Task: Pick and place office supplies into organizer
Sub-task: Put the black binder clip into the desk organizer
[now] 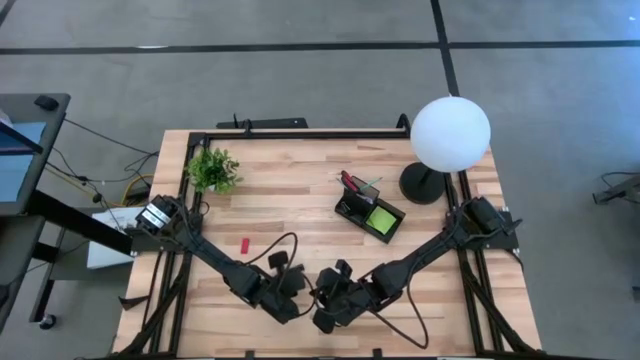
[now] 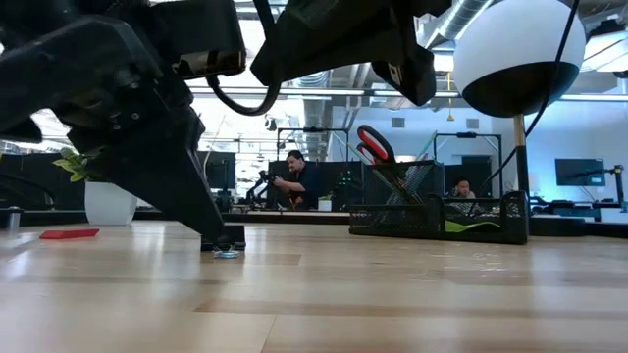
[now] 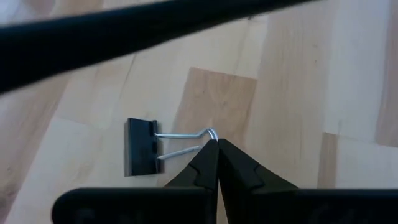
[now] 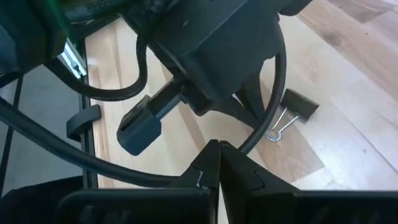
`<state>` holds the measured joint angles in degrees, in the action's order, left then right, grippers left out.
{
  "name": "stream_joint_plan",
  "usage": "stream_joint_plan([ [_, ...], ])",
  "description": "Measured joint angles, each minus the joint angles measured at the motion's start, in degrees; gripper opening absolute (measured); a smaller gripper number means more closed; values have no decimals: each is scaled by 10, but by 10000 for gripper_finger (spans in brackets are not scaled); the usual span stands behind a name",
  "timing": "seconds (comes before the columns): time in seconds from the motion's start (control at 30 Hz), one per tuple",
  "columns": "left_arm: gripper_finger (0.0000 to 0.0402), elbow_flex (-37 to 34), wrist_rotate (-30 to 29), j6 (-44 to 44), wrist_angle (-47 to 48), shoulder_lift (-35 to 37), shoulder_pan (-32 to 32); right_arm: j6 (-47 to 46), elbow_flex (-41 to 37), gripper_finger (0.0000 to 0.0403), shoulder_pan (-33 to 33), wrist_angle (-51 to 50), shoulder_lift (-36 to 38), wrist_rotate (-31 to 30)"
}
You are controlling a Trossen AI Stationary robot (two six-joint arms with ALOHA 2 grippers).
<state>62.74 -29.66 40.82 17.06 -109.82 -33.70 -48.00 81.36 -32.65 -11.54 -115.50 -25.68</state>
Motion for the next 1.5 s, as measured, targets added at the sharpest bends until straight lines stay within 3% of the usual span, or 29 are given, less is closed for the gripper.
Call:
stream_joint_plan([
  [0.37, 0, 0, -8, -8, -1, 0, 15, 16, 25, 0, -29, 4, 6, -21],
  [0.47, 0, 0, -8, -8, -1, 0, 16, 31, 50, 0, -48, -29, 18, -65],
  [0.67, 0, -6, -8, -8, -12, 0, 16, 48, 72, 0, -104, -94, 66, -208],
  [0.87, 0, -37, 8, -9, -65, 0, 16, 79, 73, 0, -156, -90, 89, -320],
  [1.2, 0, -37, 18, -15, -76, 0, 23, 80, 72, 0, -147, -94, 84, -329],
  [1.5, 0, -37, 18, -31, -82, 0, 87, 76, 72, 0, -131, -94, 84, -327],
])
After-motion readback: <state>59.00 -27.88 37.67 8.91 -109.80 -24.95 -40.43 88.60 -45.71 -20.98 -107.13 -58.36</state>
